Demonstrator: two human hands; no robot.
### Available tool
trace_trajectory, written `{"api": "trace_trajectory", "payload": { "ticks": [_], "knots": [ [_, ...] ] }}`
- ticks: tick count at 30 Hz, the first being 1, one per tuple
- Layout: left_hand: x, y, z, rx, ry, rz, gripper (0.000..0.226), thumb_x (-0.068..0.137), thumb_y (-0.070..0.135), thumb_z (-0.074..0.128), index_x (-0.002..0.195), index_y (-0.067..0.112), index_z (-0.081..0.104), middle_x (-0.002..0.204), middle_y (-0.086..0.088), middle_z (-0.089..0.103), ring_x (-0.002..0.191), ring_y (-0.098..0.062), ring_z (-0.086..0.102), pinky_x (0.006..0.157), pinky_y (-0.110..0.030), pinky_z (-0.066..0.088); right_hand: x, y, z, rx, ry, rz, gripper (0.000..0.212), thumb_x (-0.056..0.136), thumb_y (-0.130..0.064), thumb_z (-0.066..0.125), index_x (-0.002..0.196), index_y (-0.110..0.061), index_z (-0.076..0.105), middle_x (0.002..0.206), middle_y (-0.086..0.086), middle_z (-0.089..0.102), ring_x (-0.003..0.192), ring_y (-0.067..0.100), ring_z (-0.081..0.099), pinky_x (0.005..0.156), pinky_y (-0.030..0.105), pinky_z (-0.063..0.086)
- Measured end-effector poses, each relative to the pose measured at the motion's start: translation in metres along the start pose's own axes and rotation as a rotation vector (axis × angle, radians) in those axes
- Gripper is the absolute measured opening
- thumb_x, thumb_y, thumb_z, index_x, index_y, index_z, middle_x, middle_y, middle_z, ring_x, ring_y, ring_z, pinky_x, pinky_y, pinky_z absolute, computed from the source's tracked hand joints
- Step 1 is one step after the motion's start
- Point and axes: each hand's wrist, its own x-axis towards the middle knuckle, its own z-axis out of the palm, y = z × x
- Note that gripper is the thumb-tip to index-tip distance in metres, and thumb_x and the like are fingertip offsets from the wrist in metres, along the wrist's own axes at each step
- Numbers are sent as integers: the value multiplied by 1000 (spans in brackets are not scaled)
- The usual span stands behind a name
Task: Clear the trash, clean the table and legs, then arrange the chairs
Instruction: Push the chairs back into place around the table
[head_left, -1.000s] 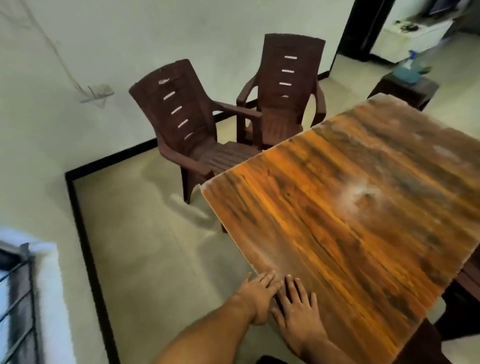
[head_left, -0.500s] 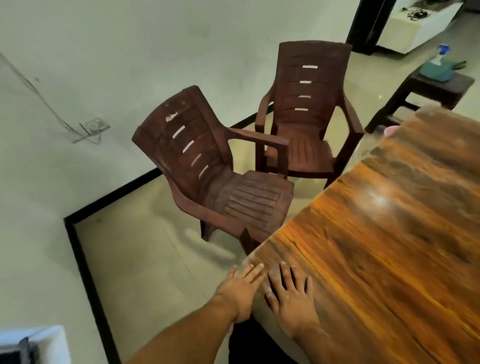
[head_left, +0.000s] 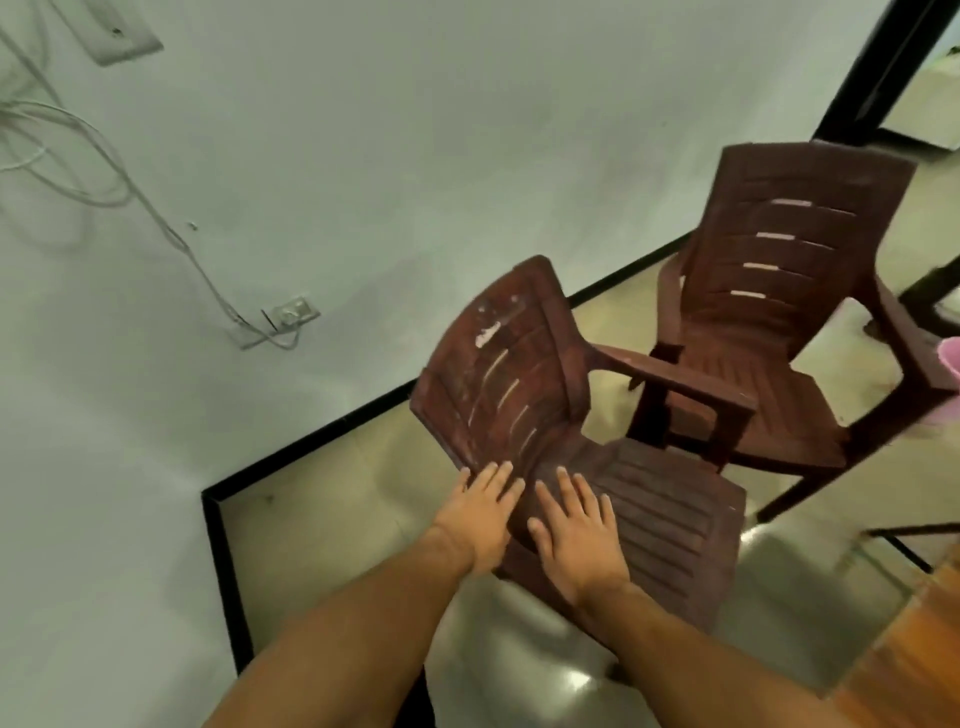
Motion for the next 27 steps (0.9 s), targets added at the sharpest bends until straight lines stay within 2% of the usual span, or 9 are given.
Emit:
{"api": "trace_trajectory", "payload": {
  "ticks": [2,3,4,8,13,15,18,24,27],
  "knots": [
    [8,-21,-27,-83,47,-4,73,102,32,44,161,17,3,168,-6,-5,155,-23,-4,125,-46,7,22,-18,-15,11,61,8,65,98,-57,9,157,-33,19,168,-1,3,154,22,-1,122,50,4],
    [26,-98,-46,-91,83,35,71,102,30,43,161,17,6,169,-6,-2,155,-22,-1,125,-43,11,83,-77,-16,16,57,63,66,97,-57,7,157,-33,19,168,-1,4,154,23,0,122,50,5],
    [31,-103,-53,-106,141,70,69,101,27,43,161,16,9,169,-6,2,155,-21,3,125,-40,14,95,-85,-19,53,71,95,66,97,-56,9,157,-32,20,167,0,6,154,22,1,123,50,7],
    [72,-165,-100,-6,232,195,63,99,24,36,159,18,16,168,-2,13,155,-19,8,126,-43,6,168,-142,-38,174,148,205,65,98,-50,14,156,-24,28,165,4,19,152,23,14,122,46,17],
    [145,-227,-146,30,186,422,62,100,22,33,160,20,18,167,4,15,154,-14,9,126,-41,8,247,-165,-56,458,286,356,51,104,-35,33,150,-13,36,152,8,43,141,26,38,115,42,34],
    [170,-237,-157,57,159,512,61,100,20,36,159,20,21,167,4,17,154,-13,10,126,-39,9,268,-168,-58,558,382,453,40,103,-33,39,135,-10,45,134,11,55,124,28,52,102,40,44],
    [225,-247,-180,93,145,656,58,101,19,35,158,19,26,166,4,19,154,-12,10,126,-39,9,308,-160,-60,584,527,615,28,103,-28,44,117,-5,51,116,16,56,106,32,54,89,39,42],
    [284,-252,-205,370,146,954,54,101,36,31,149,15,43,161,-4,34,153,-17,17,126,-43,2,316,-148,-69,639,488,670,35,101,-41,38,120,-17,54,114,3,57,106,22,55,86,35,45],
    [303,-234,-208,483,80,1052,61,103,48,26,150,13,42,160,-8,34,153,-22,17,126,-45,-3,303,-161,-61,636,442,758,42,100,-47,37,126,-18,53,123,4,55,111,23,55,90,36,46]
  ]
}}
